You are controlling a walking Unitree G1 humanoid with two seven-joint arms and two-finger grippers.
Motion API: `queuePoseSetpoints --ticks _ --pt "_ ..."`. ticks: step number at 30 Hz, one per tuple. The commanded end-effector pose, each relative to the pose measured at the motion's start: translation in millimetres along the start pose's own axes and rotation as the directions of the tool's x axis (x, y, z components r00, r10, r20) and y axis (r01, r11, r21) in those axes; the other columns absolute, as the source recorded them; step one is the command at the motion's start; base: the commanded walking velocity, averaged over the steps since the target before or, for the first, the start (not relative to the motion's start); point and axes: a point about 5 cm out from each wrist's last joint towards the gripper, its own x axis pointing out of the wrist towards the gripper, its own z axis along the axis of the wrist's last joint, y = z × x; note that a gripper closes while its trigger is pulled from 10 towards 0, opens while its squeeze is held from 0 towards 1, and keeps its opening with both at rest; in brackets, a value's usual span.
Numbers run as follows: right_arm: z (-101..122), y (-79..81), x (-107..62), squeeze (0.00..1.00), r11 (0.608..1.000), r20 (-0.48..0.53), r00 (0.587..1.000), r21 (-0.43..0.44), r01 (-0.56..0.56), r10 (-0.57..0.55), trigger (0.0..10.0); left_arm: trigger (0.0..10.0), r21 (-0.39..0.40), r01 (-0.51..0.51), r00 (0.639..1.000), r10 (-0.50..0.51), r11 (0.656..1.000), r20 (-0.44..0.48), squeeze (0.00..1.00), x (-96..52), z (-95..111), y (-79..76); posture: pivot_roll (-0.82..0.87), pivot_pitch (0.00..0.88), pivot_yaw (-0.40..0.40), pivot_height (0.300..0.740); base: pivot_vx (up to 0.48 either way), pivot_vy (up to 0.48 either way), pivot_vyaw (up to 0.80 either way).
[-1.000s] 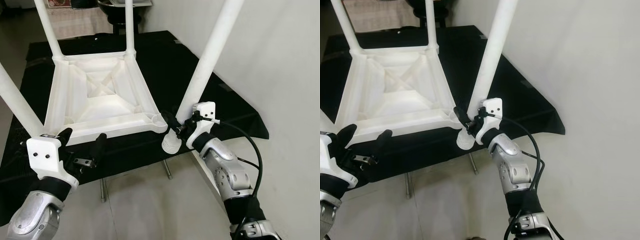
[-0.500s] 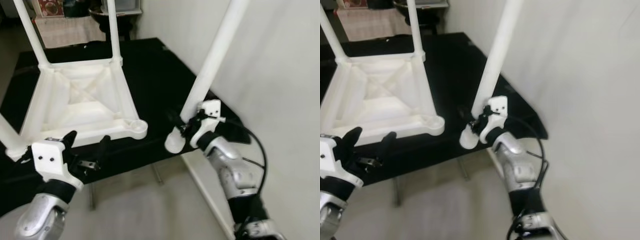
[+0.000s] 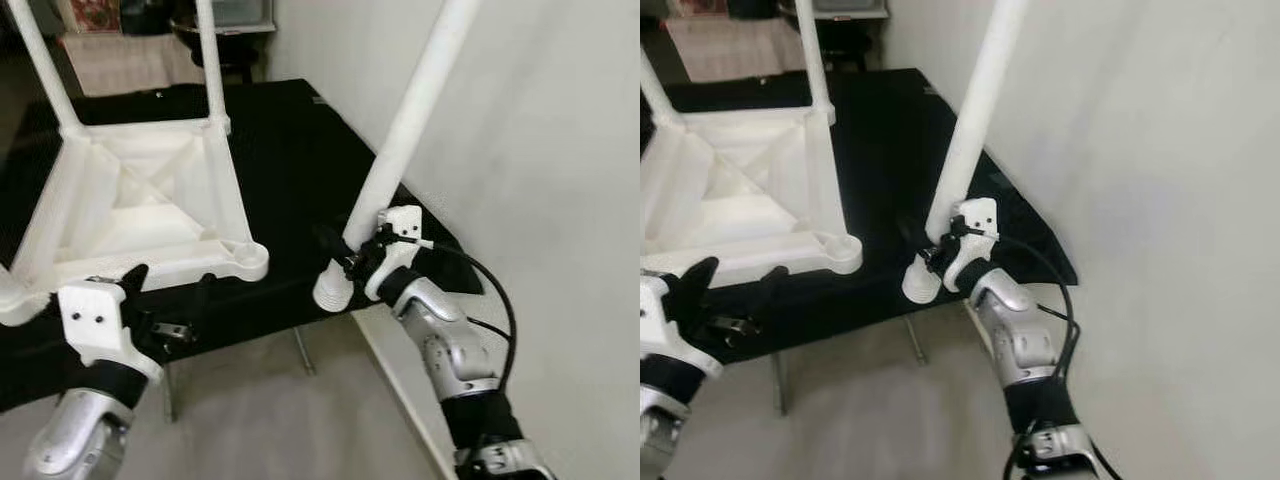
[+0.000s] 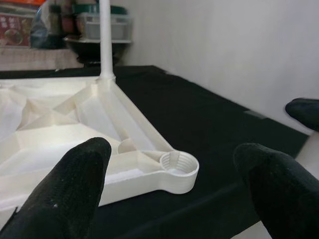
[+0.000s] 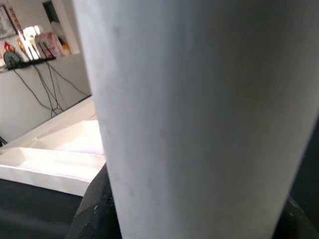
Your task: Building children table
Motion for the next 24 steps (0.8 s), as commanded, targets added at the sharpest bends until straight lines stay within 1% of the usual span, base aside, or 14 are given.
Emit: queuePoseSetpoints --ticks 1,3,5,9,13,16,19,21,24 --pt "0.1 4.9 3.3 0.00 1.000 0.003 1.000 0.002 -0.028 0.028 10.0 10.0 0.005 -0.008 1.000 0.008 1.000 -0.013 0.00 -1.9 -3.2 2.4 -0.12 0.071 -0.072 0.740 0.000 0.000 0.80" --pt "0.7 4.9 3.3 0.00 0.999 0.007 0.999 0.010 -0.032 0.032 10.0 10.0 0.013 0.002 1.000 -0.002 1.000 -0.020 0.00 -2.2 -3.4 1.3 -0.12 0.071 -0.072 0.740 0.000 0.000 0.77" --pt "3.5 2.8 3.5 0.00 0.999 0.023 0.999 0.031 -0.030 0.030 10.0 10.0 0.032 0.020 0.999 -0.019 0.999 -0.030 0.00 -2.4 -3.2 -1.3 -0.12 0.071 -0.072 0.740 0.000 0.000 0.00" --pt "5.6 1.7 5.3 0.00 1.000 0.025 0.999 0.020 -0.022 0.021 10.0 10.0 0.057 0.042 0.998 -0.039 0.998 -0.056 0.00 -2.8 -4.4 -5.2 -0.12 0.065 -0.074 0.740 0.000 0.000 0.00" --pt "7.2 1.4 6.2 0.00 1.000 0.028 0.999 0.009 -0.024 0.024 10.0 10.0 0.054 0.066 0.995 -0.061 0.996 -0.082 0.00 -6.2 -6.6 -9.1 -0.12 0.065 -0.074 0.740 0.000 0.000 0.00" --pt "7.5 -0.2 6.9 0.00 1.000 0.030 0.999 0.016 -0.025 0.025 10.0 10.0 0.024 0.085 0.991 -0.082 0.996 -0.107 0.00 -11.2 -10.1 -14.1 -0.12 0.067 -0.072 0.740 0.000 0.000 0.00" --pt "4.1 -1.4 6.8 0.00 0.999 0.019 1.000 0.033 -0.020 0.019 10.0 10.0 0.009 0.070 0.992 -0.068 0.998 -0.103 0.00 -11.5 -12.3 -12.2 -0.12 0.072 -0.073 0.740 0.000 0.000 0.00" --pt "3.2 -1.3 6.8 0.00 0.999 0.018 1.000 0.042 -0.021 0.020 10.0 10.0 -0.001 0.055 0.995 -0.055 0.998 -0.082 0.00 -9.5 -11.0 -8.9 -0.12 0.073 -0.073 0.740 0.000 0.000 0.00" --pt "3.1 -0.8 6.8 0.00 0.999 0.019 1.000 0.048 -0.024 0.023 10.0 10.0 -0.001 0.058 0.997 -0.058 0.998 -0.059 0.00 -7.6 -8.3 -8.5 -0.13 0.075 -0.072 0.740 0.000 0.000 0.00"
